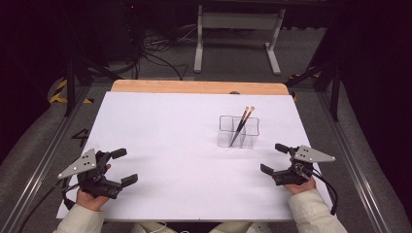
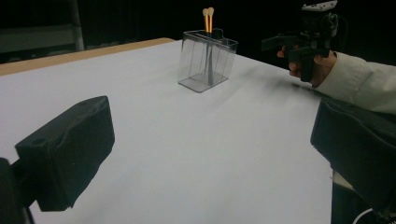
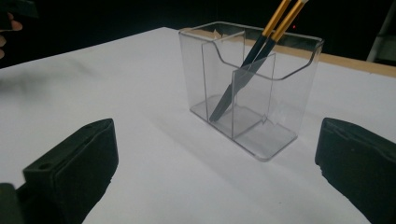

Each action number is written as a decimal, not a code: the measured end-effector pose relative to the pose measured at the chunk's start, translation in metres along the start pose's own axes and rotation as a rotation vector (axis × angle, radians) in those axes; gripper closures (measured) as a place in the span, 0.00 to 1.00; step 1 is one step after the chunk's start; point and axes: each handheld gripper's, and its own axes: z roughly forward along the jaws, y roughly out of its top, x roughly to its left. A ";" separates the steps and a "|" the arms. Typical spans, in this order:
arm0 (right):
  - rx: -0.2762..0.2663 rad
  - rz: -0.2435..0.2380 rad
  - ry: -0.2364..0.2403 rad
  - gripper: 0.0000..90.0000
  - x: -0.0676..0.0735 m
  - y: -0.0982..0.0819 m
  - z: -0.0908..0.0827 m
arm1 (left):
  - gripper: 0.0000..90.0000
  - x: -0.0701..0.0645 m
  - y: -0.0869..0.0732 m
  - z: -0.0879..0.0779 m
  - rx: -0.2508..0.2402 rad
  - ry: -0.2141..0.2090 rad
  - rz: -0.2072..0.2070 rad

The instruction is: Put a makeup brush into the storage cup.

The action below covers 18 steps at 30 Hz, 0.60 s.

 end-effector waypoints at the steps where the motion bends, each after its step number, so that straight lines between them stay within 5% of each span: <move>1: 0.004 -0.001 0.000 0.00 0.000 -0.002 0.001 | 0.00 0.000 0.000 0.000 0.001 -0.001 0.000; 9: -0.057 0.031 -0.008 0.00 -0.001 -0.008 0.001 | 0.00 0.002 -0.005 0.004 0.009 -0.012 -0.012; 18: -0.044 0.036 -0.015 0.00 -0.001 -0.009 0.001 | 0.00 0.004 -0.005 0.004 0.006 -0.011 -0.012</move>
